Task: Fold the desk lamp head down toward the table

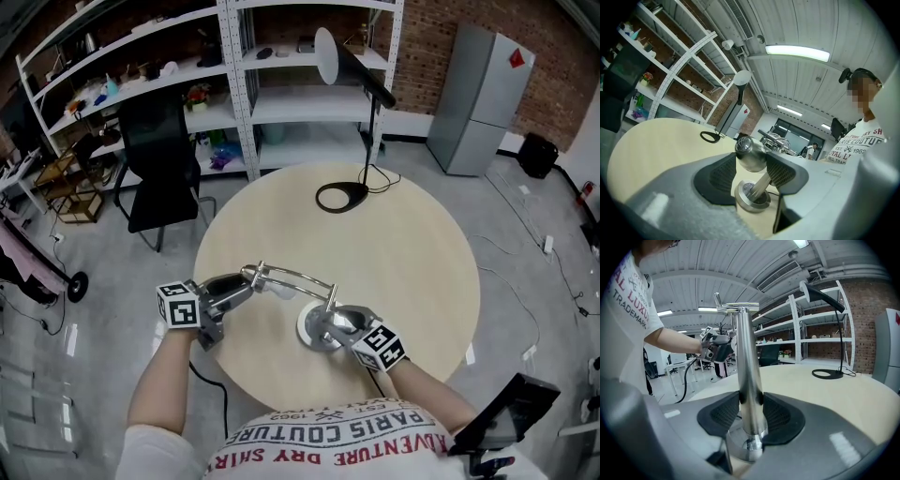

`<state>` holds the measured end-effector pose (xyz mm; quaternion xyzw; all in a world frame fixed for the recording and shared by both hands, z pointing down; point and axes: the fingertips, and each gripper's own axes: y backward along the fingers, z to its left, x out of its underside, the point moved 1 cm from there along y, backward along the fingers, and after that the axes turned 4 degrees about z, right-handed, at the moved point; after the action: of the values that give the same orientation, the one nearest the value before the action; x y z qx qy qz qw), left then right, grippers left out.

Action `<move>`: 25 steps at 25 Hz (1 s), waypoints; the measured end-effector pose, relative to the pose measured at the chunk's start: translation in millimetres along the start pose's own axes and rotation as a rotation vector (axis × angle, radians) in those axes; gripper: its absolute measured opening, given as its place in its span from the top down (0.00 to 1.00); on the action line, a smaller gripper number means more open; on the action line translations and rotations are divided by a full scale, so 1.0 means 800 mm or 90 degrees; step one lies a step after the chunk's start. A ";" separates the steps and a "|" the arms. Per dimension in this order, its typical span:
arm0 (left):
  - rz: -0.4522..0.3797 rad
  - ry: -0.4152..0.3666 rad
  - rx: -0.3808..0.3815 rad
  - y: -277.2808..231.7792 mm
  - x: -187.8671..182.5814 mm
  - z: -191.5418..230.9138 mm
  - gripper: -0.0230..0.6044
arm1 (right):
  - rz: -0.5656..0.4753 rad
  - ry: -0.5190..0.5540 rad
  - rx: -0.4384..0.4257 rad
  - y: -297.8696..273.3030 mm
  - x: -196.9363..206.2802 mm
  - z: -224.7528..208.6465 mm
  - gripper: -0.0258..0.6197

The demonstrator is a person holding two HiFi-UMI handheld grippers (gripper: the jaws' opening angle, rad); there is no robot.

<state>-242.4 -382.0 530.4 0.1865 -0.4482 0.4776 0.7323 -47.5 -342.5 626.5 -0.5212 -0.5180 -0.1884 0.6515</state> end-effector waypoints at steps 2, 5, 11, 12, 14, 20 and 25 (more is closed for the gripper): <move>0.001 0.004 -0.002 0.000 0.003 0.002 0.66 | 0.001 -0.001 0.000 0.000 -0.001 0.000 0.72; 0.004 0.010 0.000 -0.004 0.005 0.002 0.66 | 0.001 -0.002 0.001 0.002 -0.002 -0.002 0.72; 0.001 0.026 0.007 -0.012 0.021 0.007 0.66 | -0.003 -0.005 0.006 0.005 0.000 -0.003 0.72; 0.004 0.027 0.007 -0.012 0.023 0.009 0.66 | -0.004 -0.005 0.007 0.004 0.000 -0.003 0.72; 0.006 0.032 0.009 -0.013 0.027 0.012 0.66 | -0.006 -0.007 0.009 0.005 -0.001 -0.003 0.72; 0.000 0.041 0.014 -0.017 0.045 0.019 0.66 | -0.009 -0.011 0.020 -0.002 0.005 -0.001 0.72; -0.011 0.058 0.021 -0.019 0.063 0.023 0.66 | -0.008 -0.011 0.027 -0.007 0.015 0.002 0.72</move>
<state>-230.8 -375.5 584.8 0.1807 -0.4049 0.4862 0.7530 -47.9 -339.4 639.2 -0.5053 -0.5309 -0.1771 0.6568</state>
